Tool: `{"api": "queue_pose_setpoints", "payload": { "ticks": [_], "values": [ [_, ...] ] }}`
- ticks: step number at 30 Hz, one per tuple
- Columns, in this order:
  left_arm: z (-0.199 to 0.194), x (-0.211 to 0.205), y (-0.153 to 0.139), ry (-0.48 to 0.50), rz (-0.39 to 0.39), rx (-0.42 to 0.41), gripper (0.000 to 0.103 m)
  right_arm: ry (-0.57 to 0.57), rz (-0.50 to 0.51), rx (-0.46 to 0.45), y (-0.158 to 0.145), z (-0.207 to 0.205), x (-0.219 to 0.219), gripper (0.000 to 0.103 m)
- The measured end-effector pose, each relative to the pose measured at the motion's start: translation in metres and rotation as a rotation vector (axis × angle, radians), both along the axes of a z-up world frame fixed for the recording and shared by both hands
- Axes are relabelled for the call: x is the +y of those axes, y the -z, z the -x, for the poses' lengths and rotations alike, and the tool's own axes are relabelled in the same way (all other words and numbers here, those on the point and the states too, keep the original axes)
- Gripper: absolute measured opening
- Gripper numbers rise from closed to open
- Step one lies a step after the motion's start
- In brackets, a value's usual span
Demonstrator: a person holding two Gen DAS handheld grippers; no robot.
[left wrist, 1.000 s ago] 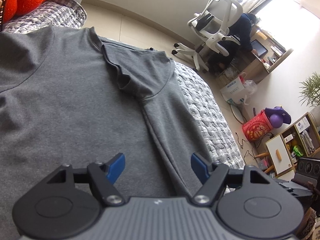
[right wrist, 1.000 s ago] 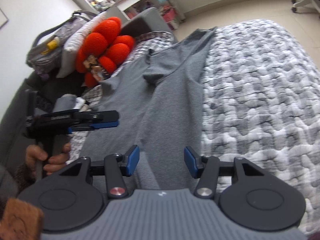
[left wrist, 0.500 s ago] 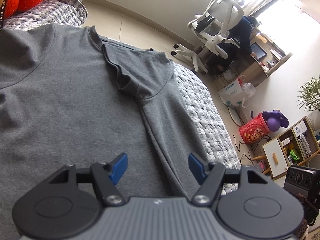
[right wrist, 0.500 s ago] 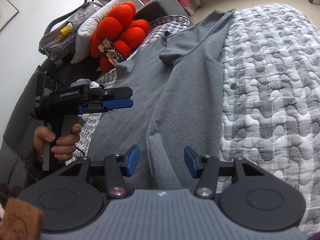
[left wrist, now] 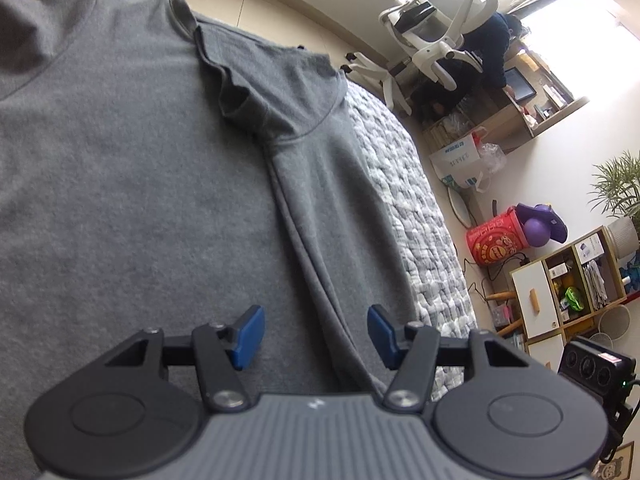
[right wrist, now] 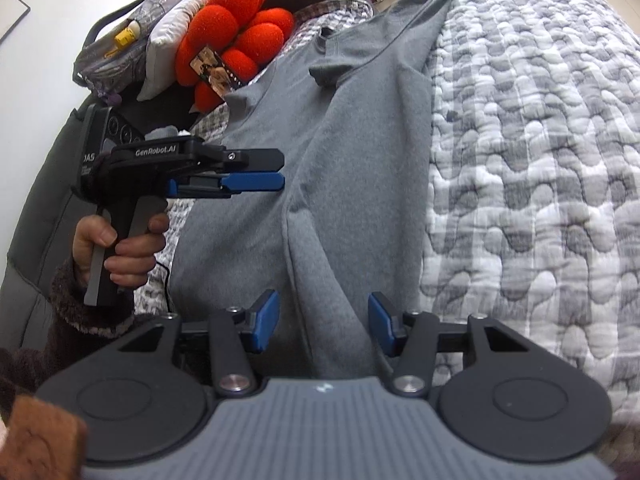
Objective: Fold clothes
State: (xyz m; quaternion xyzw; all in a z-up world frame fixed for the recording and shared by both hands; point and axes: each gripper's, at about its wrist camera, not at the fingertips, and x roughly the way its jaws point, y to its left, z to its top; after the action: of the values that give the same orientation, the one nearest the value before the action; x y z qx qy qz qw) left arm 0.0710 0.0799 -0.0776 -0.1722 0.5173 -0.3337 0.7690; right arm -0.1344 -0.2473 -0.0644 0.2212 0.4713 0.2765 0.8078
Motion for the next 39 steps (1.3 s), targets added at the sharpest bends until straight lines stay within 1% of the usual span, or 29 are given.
{"api": "queue_pose_setpoints", "payload": {
  "ticks": [6,13,20,24,27,30,33,37,39],
  "values": [
    [0.004,-0.003,0.001,0.009,-0.002,-0.002,0.058,-0.036,-0.011,0.011,0.002,0.006,0.0,0.054],
    [0.002,-0.002,0.002,0.004,0.001,0.003,0.058,-0.124,-0.007,0.007,0.0,0.009,0.013,0.055],
    [0.001,-0.001,0.001,-0.001,0.005,0.002,0.058,-0.187,-0.029,0.018,0.004,0.013,0.023,0.055],
    [0.0,0.002,-0.001,-0.01,0.013,-0.005,0.058,-0.23,-0.039,0.045,0.009,0.012,0.037,0.055],
    [-0.001,0.004,-0.002,-0.019,0.029,-0.008,0.058,-0.288,-0.054,0.062,0.013,0.014,0.052,0.055],
    [-0.001,0.005,-0.002,-0.022,0.032,-0.007,0.058,-0.34,-0.042,0.051,0.012,0.019,0.065,0.055],
    [0.0,0.002,0.001,-0.016,0.023,-0.005,0.058,-0.329,-0.03,0.025,0.008,0.022,0.064,0.055],
    [0.001,-0.005,0.004,0.002,0.041,0.001,0.049,-0.266,-0.059,-0.025,-0.002,0.023,0.049,0.055],
    [0.002,-0.009,0.005,0.03,0.072,0.013,0.044,-0.262,-0.077,-0.06,-0.009,0.028,0.046,0.055]
  ]
}}
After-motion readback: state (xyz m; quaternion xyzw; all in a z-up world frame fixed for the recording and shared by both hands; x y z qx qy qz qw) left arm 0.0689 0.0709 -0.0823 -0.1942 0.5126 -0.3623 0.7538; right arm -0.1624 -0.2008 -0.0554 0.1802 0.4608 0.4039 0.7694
